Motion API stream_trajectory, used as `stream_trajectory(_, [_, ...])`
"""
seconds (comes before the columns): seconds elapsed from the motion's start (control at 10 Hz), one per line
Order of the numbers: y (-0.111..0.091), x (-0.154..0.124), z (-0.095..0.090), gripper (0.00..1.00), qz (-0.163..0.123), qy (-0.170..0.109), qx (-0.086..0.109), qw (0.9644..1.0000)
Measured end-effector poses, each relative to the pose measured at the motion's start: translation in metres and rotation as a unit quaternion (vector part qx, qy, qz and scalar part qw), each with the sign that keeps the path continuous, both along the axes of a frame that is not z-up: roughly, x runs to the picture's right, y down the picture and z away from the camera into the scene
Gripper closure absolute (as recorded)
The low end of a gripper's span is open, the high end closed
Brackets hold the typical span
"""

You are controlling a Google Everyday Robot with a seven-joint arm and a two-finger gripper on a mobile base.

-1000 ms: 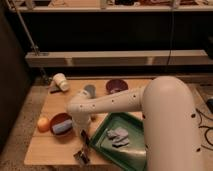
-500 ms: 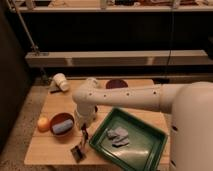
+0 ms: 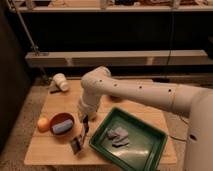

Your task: Place brush in metal cup

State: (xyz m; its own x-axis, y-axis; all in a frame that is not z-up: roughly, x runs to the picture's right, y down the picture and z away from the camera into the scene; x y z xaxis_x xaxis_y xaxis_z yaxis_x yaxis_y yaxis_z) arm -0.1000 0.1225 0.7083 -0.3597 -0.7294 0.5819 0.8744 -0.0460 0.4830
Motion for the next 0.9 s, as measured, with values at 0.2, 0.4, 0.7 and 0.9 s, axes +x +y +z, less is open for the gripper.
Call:
stream_trajectory(0.2, [-0.03, 0.016, 0.003, 1.0, 0.028, 0.006, -0.014, 0.9995])
stream_trajectory(0.4, [-0.059, 0.04, 0.028, 1.0, 0.065, 0.033, -0.037, 0.9966])
stream_trajectory(0.7, [-0.076, 0.103, 0.057, 1.0, 0.114, 0.077, -0.074, 0.9877])
stream_trajectory(0.9, [-0.077, 0.153, 0.069, 1.0, 0.147, 0.105, -0.097, 0.9787])
